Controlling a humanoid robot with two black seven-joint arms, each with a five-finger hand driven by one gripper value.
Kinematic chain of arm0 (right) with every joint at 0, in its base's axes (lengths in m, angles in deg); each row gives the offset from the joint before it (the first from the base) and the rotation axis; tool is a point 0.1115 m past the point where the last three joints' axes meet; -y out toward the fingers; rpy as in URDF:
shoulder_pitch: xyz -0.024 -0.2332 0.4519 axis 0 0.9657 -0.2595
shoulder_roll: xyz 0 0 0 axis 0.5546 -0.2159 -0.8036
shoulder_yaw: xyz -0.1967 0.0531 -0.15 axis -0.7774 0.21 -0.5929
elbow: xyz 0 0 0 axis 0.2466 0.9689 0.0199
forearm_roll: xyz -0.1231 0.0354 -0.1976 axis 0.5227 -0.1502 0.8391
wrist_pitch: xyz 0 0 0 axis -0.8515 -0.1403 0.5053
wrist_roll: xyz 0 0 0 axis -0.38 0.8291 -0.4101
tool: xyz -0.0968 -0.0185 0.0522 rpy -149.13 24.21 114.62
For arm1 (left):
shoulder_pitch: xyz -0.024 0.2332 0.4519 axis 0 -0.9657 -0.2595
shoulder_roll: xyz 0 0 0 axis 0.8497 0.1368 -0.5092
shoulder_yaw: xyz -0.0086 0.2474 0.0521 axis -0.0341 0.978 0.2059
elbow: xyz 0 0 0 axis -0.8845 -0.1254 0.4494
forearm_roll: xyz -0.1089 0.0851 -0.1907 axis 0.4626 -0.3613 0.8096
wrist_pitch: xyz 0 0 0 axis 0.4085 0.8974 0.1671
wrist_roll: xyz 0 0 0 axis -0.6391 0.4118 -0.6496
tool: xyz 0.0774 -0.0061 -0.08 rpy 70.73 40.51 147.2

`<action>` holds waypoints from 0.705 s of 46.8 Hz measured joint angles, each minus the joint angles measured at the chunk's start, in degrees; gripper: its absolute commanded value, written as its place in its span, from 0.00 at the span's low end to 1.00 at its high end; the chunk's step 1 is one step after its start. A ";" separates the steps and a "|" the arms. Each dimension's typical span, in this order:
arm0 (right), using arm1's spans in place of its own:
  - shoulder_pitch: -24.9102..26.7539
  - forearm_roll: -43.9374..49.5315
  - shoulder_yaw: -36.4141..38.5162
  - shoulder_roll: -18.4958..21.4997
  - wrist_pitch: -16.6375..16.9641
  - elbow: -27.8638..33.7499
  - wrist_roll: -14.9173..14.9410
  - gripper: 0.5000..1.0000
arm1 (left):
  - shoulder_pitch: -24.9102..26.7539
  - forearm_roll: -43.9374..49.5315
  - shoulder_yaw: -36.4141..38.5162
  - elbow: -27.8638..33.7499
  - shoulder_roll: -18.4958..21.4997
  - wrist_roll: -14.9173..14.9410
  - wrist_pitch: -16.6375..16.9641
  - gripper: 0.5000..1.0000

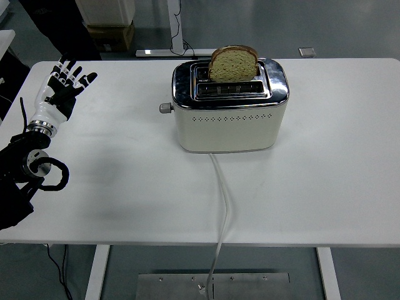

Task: Press down toaster

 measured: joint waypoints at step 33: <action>-0.18 -0.03 -0.02 0.00 0.00 -0.06 -0.01 1.00 | 0.44 0.87 -0.69 -0.14 -0.98 0.05 -0.57 1.00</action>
